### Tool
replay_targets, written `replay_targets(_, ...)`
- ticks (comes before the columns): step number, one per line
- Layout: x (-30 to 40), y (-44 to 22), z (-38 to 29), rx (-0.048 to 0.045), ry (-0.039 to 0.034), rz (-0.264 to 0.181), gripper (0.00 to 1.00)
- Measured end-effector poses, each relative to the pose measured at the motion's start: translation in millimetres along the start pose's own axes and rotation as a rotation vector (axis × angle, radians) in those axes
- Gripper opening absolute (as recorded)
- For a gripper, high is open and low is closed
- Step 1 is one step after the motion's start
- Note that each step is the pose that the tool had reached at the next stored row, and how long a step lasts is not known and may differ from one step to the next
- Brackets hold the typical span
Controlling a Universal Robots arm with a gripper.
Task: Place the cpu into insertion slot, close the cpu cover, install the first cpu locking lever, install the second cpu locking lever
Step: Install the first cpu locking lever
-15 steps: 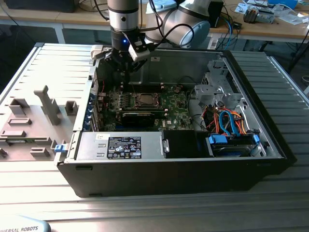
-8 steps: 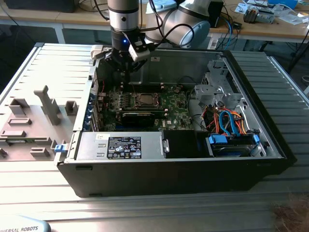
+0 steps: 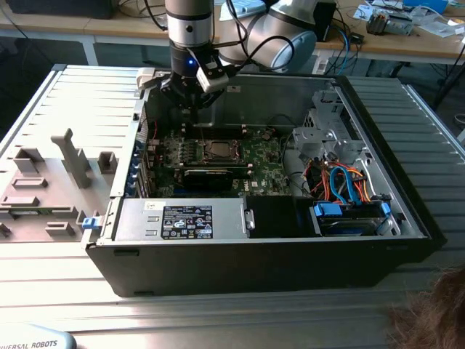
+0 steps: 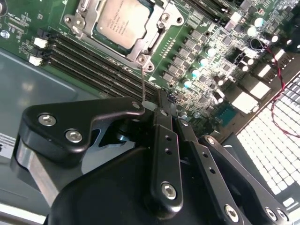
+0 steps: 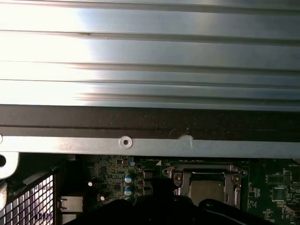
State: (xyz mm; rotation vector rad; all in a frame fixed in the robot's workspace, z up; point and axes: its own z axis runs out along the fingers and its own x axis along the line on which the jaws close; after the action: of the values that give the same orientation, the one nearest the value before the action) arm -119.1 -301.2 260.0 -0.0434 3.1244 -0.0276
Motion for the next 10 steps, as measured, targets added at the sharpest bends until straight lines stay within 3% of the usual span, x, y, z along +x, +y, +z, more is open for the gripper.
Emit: replay_targets(10,-12.2,-0.3,0.2,0.0000,0.0000,0.000,0.11)
